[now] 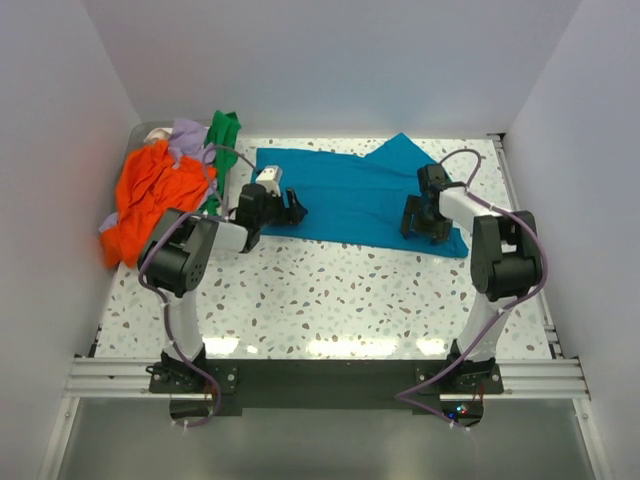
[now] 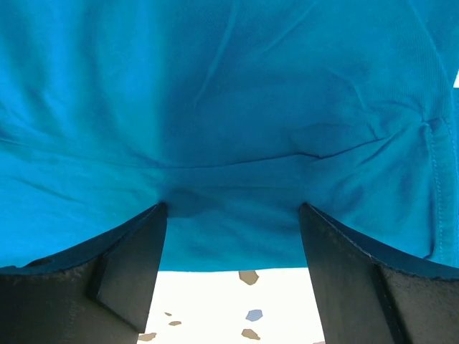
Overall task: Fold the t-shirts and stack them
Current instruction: Fold the tshirt
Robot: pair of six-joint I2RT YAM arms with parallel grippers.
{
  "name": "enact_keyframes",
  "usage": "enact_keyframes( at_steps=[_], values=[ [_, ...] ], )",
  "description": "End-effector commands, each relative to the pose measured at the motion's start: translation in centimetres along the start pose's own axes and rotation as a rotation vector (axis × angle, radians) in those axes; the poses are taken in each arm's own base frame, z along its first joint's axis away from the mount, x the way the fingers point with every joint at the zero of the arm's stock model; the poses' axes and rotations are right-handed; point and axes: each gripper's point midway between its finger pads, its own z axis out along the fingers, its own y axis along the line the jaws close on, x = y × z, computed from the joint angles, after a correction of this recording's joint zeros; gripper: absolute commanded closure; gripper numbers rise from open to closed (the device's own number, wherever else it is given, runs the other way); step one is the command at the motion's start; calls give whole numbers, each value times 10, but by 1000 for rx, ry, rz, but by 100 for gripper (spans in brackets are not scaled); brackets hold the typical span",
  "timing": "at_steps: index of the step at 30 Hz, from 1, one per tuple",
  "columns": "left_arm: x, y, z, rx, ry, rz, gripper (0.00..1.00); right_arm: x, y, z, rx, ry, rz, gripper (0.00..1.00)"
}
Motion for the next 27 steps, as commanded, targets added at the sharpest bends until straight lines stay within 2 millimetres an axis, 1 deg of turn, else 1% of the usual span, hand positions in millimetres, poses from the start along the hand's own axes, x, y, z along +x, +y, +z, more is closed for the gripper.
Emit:
enact_keyframes(
  at_steps=[1,2,3,4,5,6,7,8,9,11,12,13,14,15,17,19,20,21,23,24,26,27],
  values=[
    [29,10,-7,-19,56,-37,25,13,-6,-1,23,30,26,22],
    [31,11,-9,-24,61,-36,25,15,-6,0,16,33,28,22],
    [38,15,-12,-36,73,-38,25,18,-5,-1,7,37,28,22],
    [41,16,-14,-40,77,-37,25,25,-6,0,4,53,27,22],
    [43,17,-16,-43,79,-36,25,27,-7,0,5,57,31,22],
    [50,21,-19,-56,91,-38,25,29,-8,-1,6,55,34,22],
    [51,22,-21,-62,92,-33,25,36,-10,1,6,68,36,22],
    [53,23,-23,-67,95,-33,25,38,-9,1,1,67,36,22],
    [62,27,-27,-83,109,-34,25,45,-12,1,4,77,38,21],
    [67,30,-30,-92,114,-35,25,50,-13,0,-1,79,38,22],
    [76,32,-33,-94,131,-40,25,53,-15,0,-2,78,37,22],
    [76,32,-34,-91,123,-34,25,61,-18,-2,-1,82,42,22],
    [75,32,-37,-97,117,-37,25,63,-18,-2,-2,78,48,22],
    [80,34,-41,-106,126,-38,25,74,-22,-1,7,97,46,22],
    [79,32,-45,-103,124,-40,25,78,-26,-5,11,96,52,21],
    [84,30,-51,-91,129,-44,25,86,-30,-6,21,99,57,21],
    [85,27,-53,-82,130,-50,25,86,-31,-8,23,94,61,21],
    [91,28,-59,-84,140,-60,25,91,-32,-8,22,103,61,21],
    [90,24,-63,-67,130,-66,25,95,-34,-9,21,101,65,21],
    [98,23,-67,-62,143,-71,25,100,-37,-10,21,103,68,21],
    [96,18,-72,-52,129,-73,25,104,-38,-13,19,98,74,21],
    [100,17,-75,-49,135,-72,25,104,-39,-18,14,85,75,21]
  ],
)
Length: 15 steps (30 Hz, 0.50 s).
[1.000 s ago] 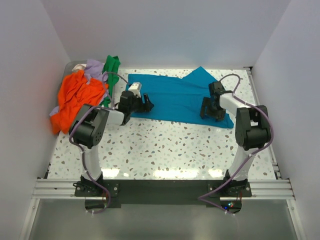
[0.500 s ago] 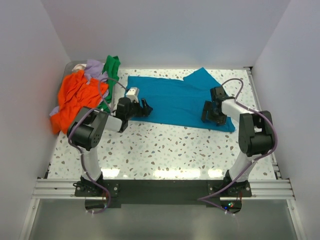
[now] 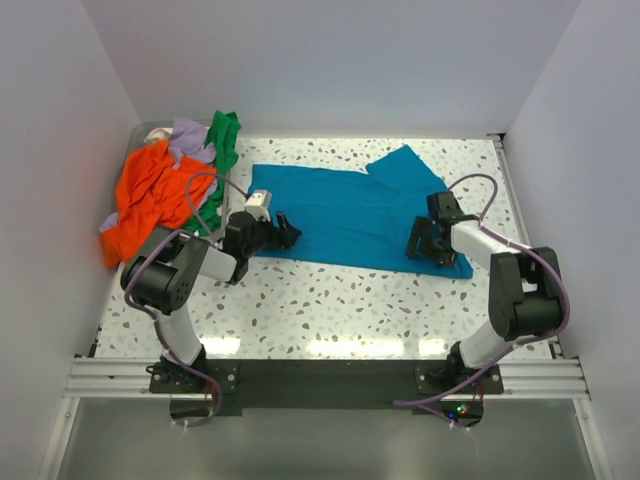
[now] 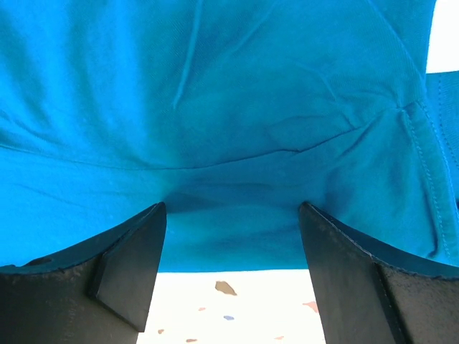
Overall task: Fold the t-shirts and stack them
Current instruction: Fold the tshirt
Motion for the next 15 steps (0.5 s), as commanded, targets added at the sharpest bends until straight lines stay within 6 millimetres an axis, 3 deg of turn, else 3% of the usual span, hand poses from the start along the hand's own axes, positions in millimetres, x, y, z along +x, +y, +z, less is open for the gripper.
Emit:
enact_keyframes(
  at_steps=[1,5,10,15],
  values=[
    [58,18,-24,-90,171,-57,25,46,-20,-4,49,128,13,21],
    [51,13,-31,-88,156,-48,25,33,-15,-27,14,78,6,21],
    [26,-2,-30,-56,91,-36,25,1,14,-60,-157,-41,-47,21],
    [2,-18,-18,-19,38,-14,25,-26,41,-65,-266,-100,-60,21]
  ],
)
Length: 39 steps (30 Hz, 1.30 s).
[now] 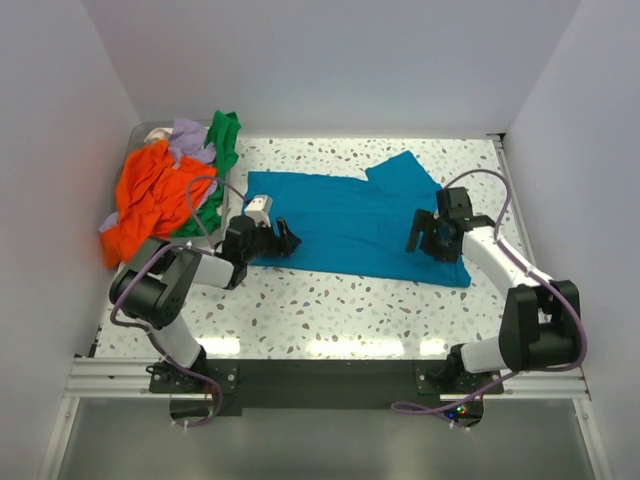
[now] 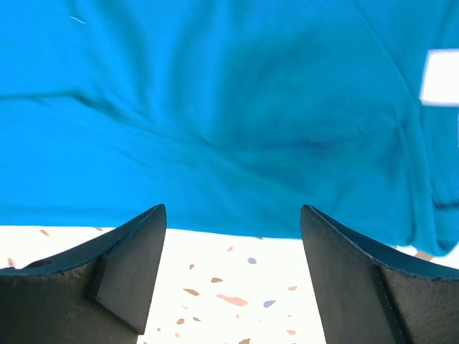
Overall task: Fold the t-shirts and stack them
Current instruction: Fold the tshirt
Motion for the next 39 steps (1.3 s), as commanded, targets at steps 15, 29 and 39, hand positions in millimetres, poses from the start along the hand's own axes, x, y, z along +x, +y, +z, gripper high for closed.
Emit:
enact_keyframes(
  at_steps=[15,29,39],
  values=[
    [25,8,28,-6,61,-35,25,-15,12,57,16,35,-18,24],
    [74,-2,-13,70,124,-138,25,37,-38,25,173,59,48,19],
    [104,-2,-40,75,159,-183,25,47,-34,-2,97,53,103,18]
  ],
)
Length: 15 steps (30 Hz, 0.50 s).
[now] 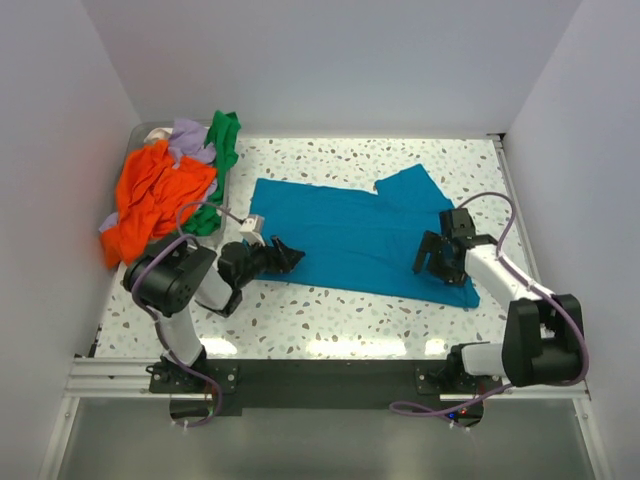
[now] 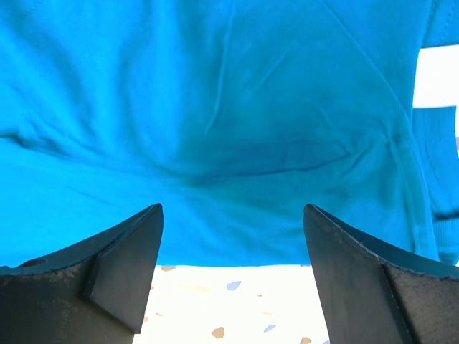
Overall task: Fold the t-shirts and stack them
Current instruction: Fold the tshirt
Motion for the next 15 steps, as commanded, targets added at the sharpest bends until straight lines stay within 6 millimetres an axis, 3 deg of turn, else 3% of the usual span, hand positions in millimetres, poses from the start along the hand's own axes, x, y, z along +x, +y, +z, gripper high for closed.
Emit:
enact_keyframes(
  at_steps=[1,4,10,15],
  values=[
    [71,25,-31,-117,228,-95,25,2,3,-12,-29,1,22,18],
    [67,21,-30,-103,220,-86,25,-12,12,-23,-73,-55,16,19],
    [42,10,-24,-90,175,-38,25,-36,50,-39,-245,-129,-36,19],
    [10,3,-14,-105,112,19,24,-41,92,-27,-294,-118,-112,18]
  ],
)
